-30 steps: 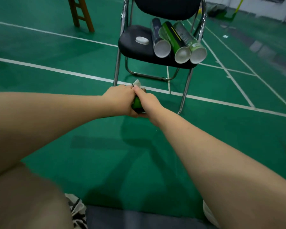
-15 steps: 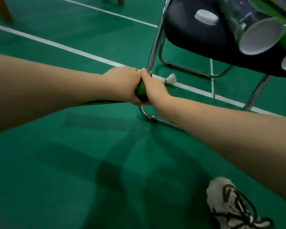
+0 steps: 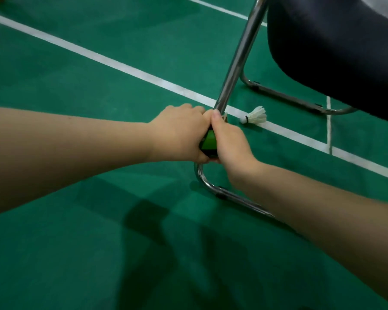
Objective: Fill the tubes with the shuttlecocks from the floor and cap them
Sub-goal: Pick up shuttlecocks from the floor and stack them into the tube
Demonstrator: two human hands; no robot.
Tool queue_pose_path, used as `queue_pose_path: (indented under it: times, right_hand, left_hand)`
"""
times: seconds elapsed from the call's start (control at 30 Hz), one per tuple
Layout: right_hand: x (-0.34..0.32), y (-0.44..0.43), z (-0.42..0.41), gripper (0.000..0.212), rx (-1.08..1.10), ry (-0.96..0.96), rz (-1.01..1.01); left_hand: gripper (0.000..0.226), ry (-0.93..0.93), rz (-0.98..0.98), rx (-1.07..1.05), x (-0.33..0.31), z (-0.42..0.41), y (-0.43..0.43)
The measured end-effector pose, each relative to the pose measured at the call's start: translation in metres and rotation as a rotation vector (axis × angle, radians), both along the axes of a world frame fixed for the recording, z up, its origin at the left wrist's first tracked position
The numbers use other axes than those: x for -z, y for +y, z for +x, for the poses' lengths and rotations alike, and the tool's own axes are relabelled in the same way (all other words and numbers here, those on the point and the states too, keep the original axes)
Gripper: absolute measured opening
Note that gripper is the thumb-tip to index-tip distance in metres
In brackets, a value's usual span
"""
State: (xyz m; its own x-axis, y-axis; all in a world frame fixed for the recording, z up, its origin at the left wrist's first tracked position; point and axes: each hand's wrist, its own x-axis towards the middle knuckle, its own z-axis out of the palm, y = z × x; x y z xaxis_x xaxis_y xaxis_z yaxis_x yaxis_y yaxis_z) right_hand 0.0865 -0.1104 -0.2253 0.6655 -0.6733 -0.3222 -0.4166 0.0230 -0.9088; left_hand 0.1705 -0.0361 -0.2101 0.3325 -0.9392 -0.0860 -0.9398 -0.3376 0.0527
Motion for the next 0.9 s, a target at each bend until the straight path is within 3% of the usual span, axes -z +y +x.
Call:
queue_pose_path:
  times: [0.37,0.53,0.73,0.9]
  right_hand:
    - [0.033,-0.058,0.008,0.034,-0.113,0.067,-0.072]
    - [0.042,-0.076,0.003,0.043,-0.187,0.047,-0.3]
    - [0.067,-0.123,-0.006,0.036,0.107,-0.242,-0.243]
    - [0.106,-0.164,-0.003,0.03,0.131,-0.223,-0.263]
  left_hand:
    - [0.065,0.08,-0.019,-0.147,0.042,-0.002,-0.051]
    - [0.064,0.135,-0.075,-0.261,0.047,-0.008,-0.057]
    - [0.06,0.136,-0.091,-0.386,0.049,-0.017,-0.064]
    - [0.06,0.131,-0.109,-0.472,0.056,-0.037,-0.078]
